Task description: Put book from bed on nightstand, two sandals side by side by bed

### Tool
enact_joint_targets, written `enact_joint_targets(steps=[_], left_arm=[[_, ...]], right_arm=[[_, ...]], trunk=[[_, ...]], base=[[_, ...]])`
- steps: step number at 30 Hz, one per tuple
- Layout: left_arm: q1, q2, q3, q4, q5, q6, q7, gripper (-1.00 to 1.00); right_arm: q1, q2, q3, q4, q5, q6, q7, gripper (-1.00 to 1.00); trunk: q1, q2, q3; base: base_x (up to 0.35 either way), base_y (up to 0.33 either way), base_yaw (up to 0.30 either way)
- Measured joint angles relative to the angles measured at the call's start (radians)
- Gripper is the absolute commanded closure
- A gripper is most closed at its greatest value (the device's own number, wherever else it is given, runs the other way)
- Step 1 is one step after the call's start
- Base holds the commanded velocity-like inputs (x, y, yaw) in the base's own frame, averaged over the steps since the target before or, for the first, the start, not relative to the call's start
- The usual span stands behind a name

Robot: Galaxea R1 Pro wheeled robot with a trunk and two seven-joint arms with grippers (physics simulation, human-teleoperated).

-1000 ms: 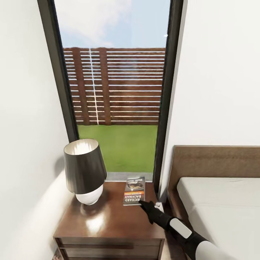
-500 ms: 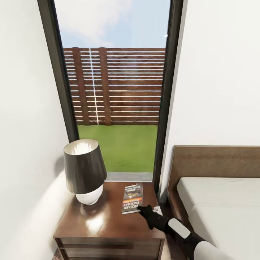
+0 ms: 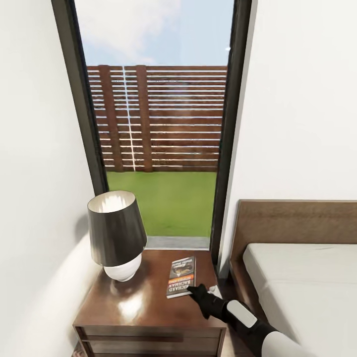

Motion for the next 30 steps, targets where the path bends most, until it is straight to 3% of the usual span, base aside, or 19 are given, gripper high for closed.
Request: enact_joint_targets(steps=[11, 23, 30], left_arm=[[0.0, 0.0, 0.0, 0.0, -0.001, 0.001, 0.0, -1.0], [0.0, 0.0, 0.0, 0.0, -0.002, 0.002, 0.0, -1.0], [0.0, 0.001, 0.0, 0.0, -0.002, 0.002, 0.0, -1.0]], right_arm=[[-0.005, 0.006, 0.0, -0.001, 0.01, -0.026, -0.003, 1.0], [-0.026, 0.006, -0.001, 0.0, 0.133, -0.029, -0.027, 1.0], [-0.03, 0.006, -0.001, -0.001, 0.153, -0.037, -0.035, 1.0]], trunk=[[0.0, 0.0, 0.0], [0.0, 0.0, 0.0], [0.0, 0.0, 0.0]], base=[[0.0, 0.0, 0.0], [0.0, 0.0, 0.0], [0.0, 0.0, 0.0]])
